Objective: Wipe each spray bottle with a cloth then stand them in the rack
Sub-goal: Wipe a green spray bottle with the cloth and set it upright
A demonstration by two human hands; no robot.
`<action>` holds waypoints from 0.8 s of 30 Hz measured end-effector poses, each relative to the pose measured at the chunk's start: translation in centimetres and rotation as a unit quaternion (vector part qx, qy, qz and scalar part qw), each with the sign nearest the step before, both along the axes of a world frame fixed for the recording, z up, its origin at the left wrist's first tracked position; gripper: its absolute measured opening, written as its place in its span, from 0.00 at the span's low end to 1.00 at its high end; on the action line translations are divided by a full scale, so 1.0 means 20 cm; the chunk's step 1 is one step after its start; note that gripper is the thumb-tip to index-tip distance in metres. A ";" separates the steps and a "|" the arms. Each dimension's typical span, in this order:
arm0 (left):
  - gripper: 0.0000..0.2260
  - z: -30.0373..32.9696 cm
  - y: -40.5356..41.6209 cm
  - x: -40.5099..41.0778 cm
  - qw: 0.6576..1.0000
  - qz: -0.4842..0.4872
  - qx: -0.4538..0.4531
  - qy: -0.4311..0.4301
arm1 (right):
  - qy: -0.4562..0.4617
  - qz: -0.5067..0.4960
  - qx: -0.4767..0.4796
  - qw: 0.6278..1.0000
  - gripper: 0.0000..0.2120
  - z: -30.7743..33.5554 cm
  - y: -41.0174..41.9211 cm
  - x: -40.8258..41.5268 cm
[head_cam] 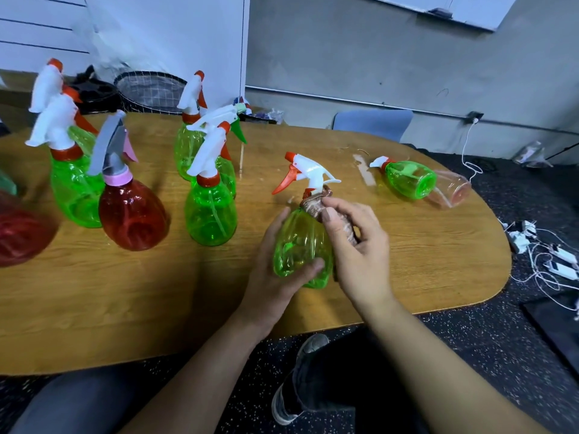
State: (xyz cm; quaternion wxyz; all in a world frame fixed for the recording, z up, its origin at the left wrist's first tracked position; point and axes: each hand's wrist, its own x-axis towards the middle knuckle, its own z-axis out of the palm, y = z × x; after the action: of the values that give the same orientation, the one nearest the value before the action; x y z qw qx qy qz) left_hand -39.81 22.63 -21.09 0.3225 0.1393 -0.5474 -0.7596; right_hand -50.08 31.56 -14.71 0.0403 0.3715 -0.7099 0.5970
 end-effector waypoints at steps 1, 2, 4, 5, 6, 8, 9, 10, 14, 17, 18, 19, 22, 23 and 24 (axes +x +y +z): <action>0.42 -0.01 0.00 0.00 1.000 -0.002 0.001 0.000 | -0.035 -0.003 -0.006 0.999 0.09 -0.02 -0.01 0.01; 0.43 -0.01 0.00 0.00 1.000 -0.005 0.002 0.000 | -0.064 -0.008 -0.012 0.998 0.11 -0.04 -0.02 0.02; 0.42 -0.01 0.00 0.00 1.000 -0.015 0.006 0.002 | -0.078 -0.023 -0.003 0.997 0.13 -0.07 -0.02 0.03; 0.42 -0.01 0.00 0.00 1.000 -0.020 0.008 0.003 | -0.061 -0.032 0.014 0.998 0.14 -0.08 -0.01 0.02; 0.41 0.00 0.00 0.00 1.000 -0.022 0.006 0.001 | -0.029 -0.041 0.042 0.998 0.15 -0.08 0.00 0.02; 0.41 0.00 0.00 0.00 1.000 -0.020 0.001 -0.004 | 0.038 -0.047 0.101 0.993 0.14 -0.08 0.02 0.01; 0.41 0.00 0.00 0.00 1.000 -0.015 -0.003 -0.006 | 0.055 -0.040 0.116 0.991 0.14 -0.08 0.03 -0.01; 0.41 0.00 0.00 0.01 1.000 -0.007 -0.007 -0.008 | 0.061 -0.021 0.122 0.990 0.13 -0.06 0.04 -0.04; 0.42 -0.01 0.00 0.02 1.000 0.007 -0.010 -0.016 | 0.058 0.109 0.168 0.978 0.13 0.09 0.10 -0.20; 0.42 0.00 0.00 0.01 1.000 0.002 -0.021 -0.022 | 0.188 0.081 0.180 0.962 0.12 0.21 0.10 -0.30; 0.42 0.00 0.00 0.01 0.999 0.000 -0.024 -0.023 | 0.235 0.056 0.180 0.953 0.13 0.25 0.10 -0.32; 0.42 0.00 0.01 0.00 0.999 -0.001 -0.025 -0.023 | 0.274 0.033 0.184 0.943 0.13 0.27 0.07 -0.33; 0.41 0.00 0.02 0.01 0.999 -0.008 -0.038 -0.024 | 0.365 -0.016 0.210 0.907 0.12 0.27 0.01 -0.33; 0.41 0.00 0.02 0.01 0.999 -0.011 -0.045 -0.026 | 0.377 -0.022 0.221 0.899 0.12 0.26 -0.01 -0.32; 0.41 0.00 0.02 0.01 0.998 -0.012 -0.051 -0.027 | 0.376 -0.014 0.230 0.897 0.12 0.25 -0.02 -0.32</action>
State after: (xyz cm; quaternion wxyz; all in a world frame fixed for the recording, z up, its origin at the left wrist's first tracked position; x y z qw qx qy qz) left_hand -39.53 23.08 -21.04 0.3053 0.1361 -0.5959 -0.7302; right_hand -56.43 31.17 -9.76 0.2267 0.5571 -0.7644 0.2322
